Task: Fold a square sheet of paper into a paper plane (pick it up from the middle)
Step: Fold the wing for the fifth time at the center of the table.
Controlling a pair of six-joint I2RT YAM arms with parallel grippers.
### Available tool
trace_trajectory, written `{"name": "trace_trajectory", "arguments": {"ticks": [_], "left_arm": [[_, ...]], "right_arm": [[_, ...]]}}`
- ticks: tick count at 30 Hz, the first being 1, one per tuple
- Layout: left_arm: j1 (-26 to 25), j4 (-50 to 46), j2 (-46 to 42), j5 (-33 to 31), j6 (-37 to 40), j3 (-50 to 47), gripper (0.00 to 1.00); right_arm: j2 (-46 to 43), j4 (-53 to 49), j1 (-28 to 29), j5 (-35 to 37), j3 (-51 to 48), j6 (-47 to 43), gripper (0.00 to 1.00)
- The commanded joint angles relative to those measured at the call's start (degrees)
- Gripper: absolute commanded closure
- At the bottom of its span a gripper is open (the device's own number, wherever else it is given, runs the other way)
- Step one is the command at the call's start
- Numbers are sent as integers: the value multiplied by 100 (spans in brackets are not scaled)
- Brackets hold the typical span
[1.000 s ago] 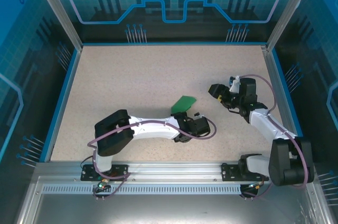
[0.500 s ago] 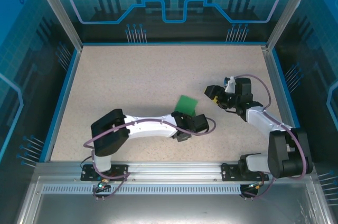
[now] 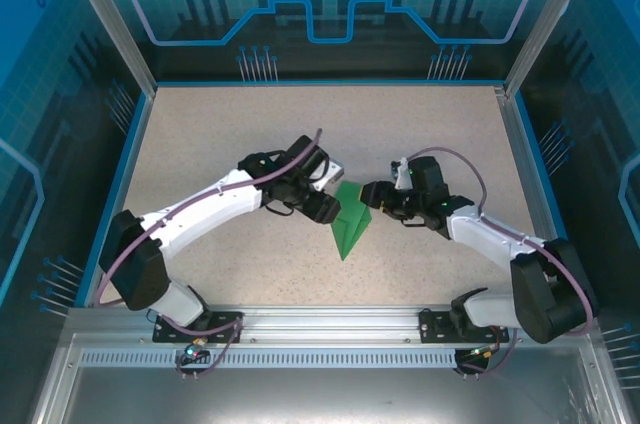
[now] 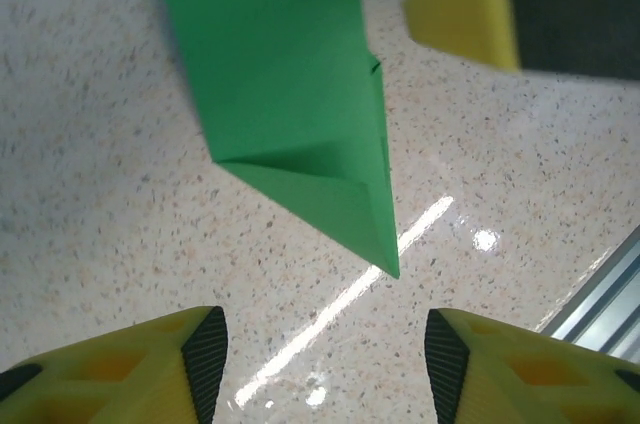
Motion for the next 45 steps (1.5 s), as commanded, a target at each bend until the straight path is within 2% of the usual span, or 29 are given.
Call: {"name": "trace_trajectory", "arguments": {"ticks": [1,6,11,14,22,29,37,45], "left_arm": [[295,42,-233,596,-694,-372,42],[1139,406,-520,816,-1231,-931,42],[1598,668,-551,1120,-1438,-1279,41],[1757,751,-524,1316,-1467,-1372,41],[1845,801,-489,1453,-1489,-1496,41],[1847,875,-292,1669,-1540,-1487,40],[1832,929,-168,1760,-1557,-1435,40],[1718,1069,-57,1894,-1621,-1452,40]], "right_arm": [[-241,-442,499,637,224,30,45],[22,-393,1486,1141,368,249,54],[674,-406,2235,1629,704,286,58],[1063,-809,2457,2104,970,146,62],[1317,-1194,2454,2645,908,169,68],[1192,-1148,2380,2744,591,278,72],[1089,-640,2227,2592,60,476,78],[1073,500,1951,2167,-823,896,81]]}}
